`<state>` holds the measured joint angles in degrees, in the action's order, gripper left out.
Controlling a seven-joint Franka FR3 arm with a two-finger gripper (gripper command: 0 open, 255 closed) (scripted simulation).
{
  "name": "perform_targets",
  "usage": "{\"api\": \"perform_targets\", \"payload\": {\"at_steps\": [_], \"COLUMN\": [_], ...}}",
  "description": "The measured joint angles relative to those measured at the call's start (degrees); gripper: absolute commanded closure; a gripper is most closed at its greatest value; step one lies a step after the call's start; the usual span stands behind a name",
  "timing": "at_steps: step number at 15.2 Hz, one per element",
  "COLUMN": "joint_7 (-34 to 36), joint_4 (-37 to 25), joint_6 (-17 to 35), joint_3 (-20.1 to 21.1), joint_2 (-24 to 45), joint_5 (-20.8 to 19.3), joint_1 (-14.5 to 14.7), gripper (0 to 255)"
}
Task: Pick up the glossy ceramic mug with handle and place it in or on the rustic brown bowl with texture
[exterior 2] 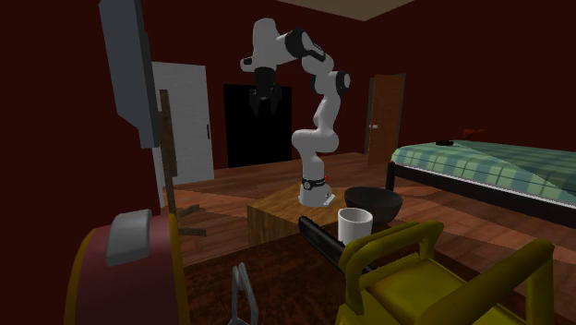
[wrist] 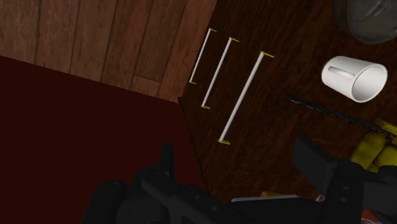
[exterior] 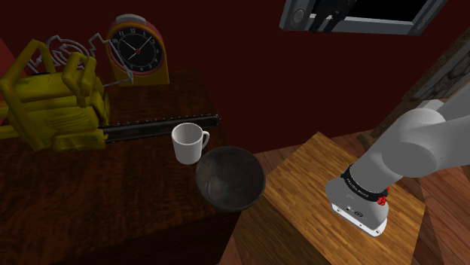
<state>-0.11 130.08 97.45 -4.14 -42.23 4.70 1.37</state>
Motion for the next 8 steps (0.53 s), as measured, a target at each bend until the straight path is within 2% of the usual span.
{"api": "perform_targets", "payload": {"at_steps": [3,8], "joint_7": [1.78,8.52], "joint_4": [1.01,3.98], "joint_6": [0.85,4.84], "joint_3": [1.68,7.99], "joint_2": [-0.15,0.99], "joint_5": [0.5,2.36], "joint_1": [0.33,1.71], "gripper": [0,0]}}
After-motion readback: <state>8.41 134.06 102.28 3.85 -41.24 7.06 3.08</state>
